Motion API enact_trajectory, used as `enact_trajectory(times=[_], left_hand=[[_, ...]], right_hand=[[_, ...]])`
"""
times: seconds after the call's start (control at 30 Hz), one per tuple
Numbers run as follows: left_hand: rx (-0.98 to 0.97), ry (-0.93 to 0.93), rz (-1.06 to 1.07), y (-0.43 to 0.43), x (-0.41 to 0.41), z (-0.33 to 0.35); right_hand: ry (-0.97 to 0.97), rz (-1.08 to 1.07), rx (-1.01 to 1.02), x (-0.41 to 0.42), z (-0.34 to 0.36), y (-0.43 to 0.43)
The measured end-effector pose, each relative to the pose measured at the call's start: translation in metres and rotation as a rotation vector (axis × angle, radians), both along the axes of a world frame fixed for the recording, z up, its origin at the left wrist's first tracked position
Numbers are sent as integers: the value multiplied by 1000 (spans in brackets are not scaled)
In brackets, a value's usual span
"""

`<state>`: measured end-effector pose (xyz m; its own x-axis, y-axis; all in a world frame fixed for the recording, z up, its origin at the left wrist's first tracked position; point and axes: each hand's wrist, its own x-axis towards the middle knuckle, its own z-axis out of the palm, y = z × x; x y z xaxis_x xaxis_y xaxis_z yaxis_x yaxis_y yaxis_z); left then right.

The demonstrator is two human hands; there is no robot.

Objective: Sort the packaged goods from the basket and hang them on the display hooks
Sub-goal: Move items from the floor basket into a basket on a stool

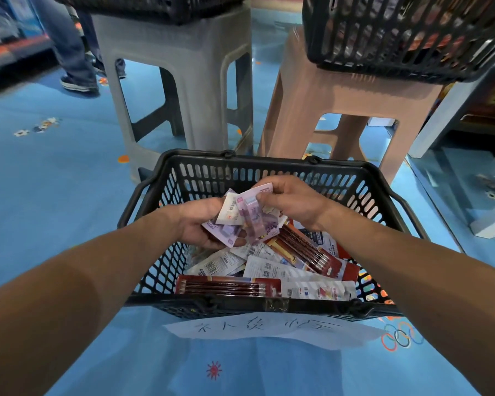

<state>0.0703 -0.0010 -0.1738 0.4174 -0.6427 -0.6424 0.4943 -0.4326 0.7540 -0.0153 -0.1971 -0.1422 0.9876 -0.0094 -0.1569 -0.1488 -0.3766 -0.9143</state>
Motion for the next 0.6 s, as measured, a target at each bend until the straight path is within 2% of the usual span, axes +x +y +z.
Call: enact_trajectory(times=[0.23, 0.37, 0.47, 0.6], left_hand=[[-58, 73, 116, -2, 3, -1], [-107, 98, 177, 4, 8, -1], [-191, 141, 253, 4, 9, 3], [-169, 68, 283, 5, 15, 5]], right_hand=[[52, -55, 80, -1, -1, -1], [89, 0, 23, -3, 0, -2], [79, -41, 18, -2, -2, -9], [56, -75, -21, -2, -3, -15]])
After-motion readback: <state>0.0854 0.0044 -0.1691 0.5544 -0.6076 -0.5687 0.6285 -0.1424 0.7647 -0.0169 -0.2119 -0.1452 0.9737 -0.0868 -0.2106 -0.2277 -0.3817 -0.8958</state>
